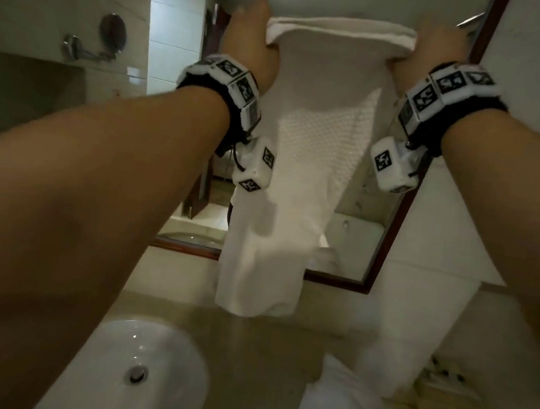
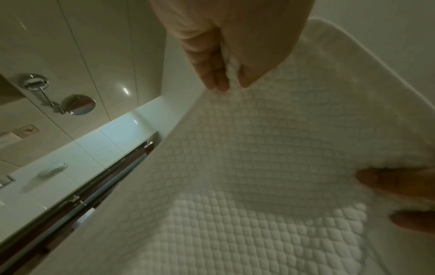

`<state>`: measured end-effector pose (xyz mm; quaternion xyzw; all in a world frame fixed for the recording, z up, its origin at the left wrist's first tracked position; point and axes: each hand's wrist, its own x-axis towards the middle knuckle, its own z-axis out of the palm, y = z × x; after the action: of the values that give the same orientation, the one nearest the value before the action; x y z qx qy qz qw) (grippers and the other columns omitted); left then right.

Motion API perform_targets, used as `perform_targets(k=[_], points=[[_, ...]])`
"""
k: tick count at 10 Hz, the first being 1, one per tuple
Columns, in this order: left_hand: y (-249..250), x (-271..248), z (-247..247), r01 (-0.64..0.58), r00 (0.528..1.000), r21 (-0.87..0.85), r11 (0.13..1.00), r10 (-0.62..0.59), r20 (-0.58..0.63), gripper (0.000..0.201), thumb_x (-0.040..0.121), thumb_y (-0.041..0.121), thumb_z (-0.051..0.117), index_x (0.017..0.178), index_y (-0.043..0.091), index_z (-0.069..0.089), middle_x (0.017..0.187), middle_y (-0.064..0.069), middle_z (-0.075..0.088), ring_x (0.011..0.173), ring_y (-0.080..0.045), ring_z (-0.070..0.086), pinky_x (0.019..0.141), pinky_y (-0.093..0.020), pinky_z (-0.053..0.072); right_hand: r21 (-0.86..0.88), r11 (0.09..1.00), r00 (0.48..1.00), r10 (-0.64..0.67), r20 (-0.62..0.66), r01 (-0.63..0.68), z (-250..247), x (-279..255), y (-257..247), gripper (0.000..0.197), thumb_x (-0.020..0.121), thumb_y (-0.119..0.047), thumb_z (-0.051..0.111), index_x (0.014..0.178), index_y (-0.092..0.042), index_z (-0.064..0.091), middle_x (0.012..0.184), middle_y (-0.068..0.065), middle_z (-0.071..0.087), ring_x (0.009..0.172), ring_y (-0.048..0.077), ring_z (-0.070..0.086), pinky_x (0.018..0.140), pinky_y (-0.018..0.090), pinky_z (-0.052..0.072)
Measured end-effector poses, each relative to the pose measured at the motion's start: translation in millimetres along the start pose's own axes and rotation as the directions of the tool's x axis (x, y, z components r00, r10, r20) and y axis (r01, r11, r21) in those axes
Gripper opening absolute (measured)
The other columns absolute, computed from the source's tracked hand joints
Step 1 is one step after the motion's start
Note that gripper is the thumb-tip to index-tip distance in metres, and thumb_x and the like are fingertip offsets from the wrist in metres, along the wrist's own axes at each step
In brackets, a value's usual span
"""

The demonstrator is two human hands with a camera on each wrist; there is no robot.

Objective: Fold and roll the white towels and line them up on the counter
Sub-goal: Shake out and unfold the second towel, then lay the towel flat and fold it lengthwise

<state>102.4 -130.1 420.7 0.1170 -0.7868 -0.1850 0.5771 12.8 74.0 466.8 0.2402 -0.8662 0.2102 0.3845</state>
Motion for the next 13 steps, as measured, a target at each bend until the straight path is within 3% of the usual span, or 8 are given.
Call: perform_targets(k=[2,4,7,8,9,10,12,13], points=[[-24.9,-55.4,-10.5,-0.028,0.972,-0.037,0.999,0.036,0.233,0.002,0.079,0.017,0.049,0.077,0.017,0.050,0.076,-0.003,0.055,0.076,-0.024,0.056,0.066,-0.035,0.046,-0.050,0.992,0.981,-0.110,0.162,0.119,39.0,-39.4,15.8,0.029,0.085,-0.022,0.063,0.104,0.000,0.059,0.115,0.021,0.060,0.102,0.035,0.057,0.076,0.034,0.040],[-47.0,-141.0,-34.9,0.210,0.807,-0.096,0.973,-0.117,0.579,0.014,0.064,0.014,0.060,0.076,0.020,0.058,0.076,0.001,0.056,0.078,-0.019,0.055,0.060,-0.023,0.041,-0.036,0.982,0.828,-0.138,0.543,0.188,58.9,-127.0,21.8,0.032,0.079,-0.030,0.075,0.092,-0.005,0.060,0.098,0.009,0.057,0.093,0.027,0.054,0.074,0.028,0.035],[-99.7,-328.8,-70.9,0.401,0.093,0.301,0.865,-0.365,0.926,0.031,0.081,0.004,0.060,0.110,0.011,0.064,0.099,-0.014,0.068,0.090,-0.033,0.066,0.080,-0.043,0.058,-0.092,0.981,0.298,0.037,0.954,0.172,111.2,-333.6,31.7,0.074,0.043,-0.073,0.069,0.091,-0.017,0.067,0.095,0.002,0.069,0.089,0.024,0.064,0.090,0.043,0.052],[-108.3,-388.7,-87.6,0.480,-0.108,0.392,0.785,-0.390,0.914,0.041,0.088,0.006,0.057,0.126,0.018,0.054,0.095,-0.006,0.062,0.077,-0.023,0.061,0.057,-0.030,0.055,-0.100,0.985,0.118,0.084,0.990,0.139,112.5,-405.8,32.9,0.070,0.067,-0.070,0.065,0.113,-0.018,0.060,0.091,-0.008,0.054,0.103,0.022,0.054,0.094,0.035,0.044],[-107.9,-421.0,-100.3,0.534,-0.221,0.449,0.716,-0.394,0.892,0.036,0.091,0.019,0.059,0.127,0.015,0.054,0.099,-0.005,0.060,0.087,-0.024,0.061,0.069,-0.034,0.056,-0.051,0.996,0.065,0.046,0.997,0.076,115.0,-449.4,35.3,0.090,0.071,-0.080,0.044,0.127,-0.011,0.056,0.119,0.005,0.062,0.115,0.027,0.054,0.103,0.040,0.040],[-109.8,-451.5,-109.2,0.560,-0.301,0.499,0.661,-0.399,0.866,0.038,0.095,0.041,0.052,0.123,0.015,0.054,0.103,-0.006,0.060,0.097,-0.026,0.063,0.080,-0.039,0.056,-0.075,0.996,0.074,0.079,0.994,-0.053,117.2,-490.9,38.1,0.054,0.089,-0.061,0.042,0.075,-0.013,0.059,0.076,0.011,0.057,0.087,0.029,0.055,0.080,0.035,0.038],[-120.8,-478.8,-107.0,0.203,-0.340,0.524,0.827,-0.442,0.830,0.041,0.096,0.035,0.050,0.131,0.014,0.055,0.135,-0.006,0.054,0.120,-0.027,0.055,0.098,-0.035,0.049,-0.059,0.995,0.003,0.059,0.998,-0.081,127.0,-534.2,36.5,0.034,0.095,-0.047,0.046,0.079,-0.019,0.059,0.081,-0.003,0.052,0.089,0.018,0.050,0.070,0.019,0.036],[-131.0,-497.0,-95.0,0.069,-0.386,0.559,0.827,-0.494,0.779,0.049,0.099,0.032,0.044,0.141,0.007,0.043,0.144,-0.009,0.045,0.124,-0.031,0.051,0.092,-0.034,0.048,-0.102,0.994,-0.091,0.098,0.991,-0.044,145.7,-544.7,30.6,0.045,0.095,-0.053,0.042,0.087,-0.013,0.061,0.096,0.008,0.059,0.098,0.025,0.055,0.086,0.033,0.039]])
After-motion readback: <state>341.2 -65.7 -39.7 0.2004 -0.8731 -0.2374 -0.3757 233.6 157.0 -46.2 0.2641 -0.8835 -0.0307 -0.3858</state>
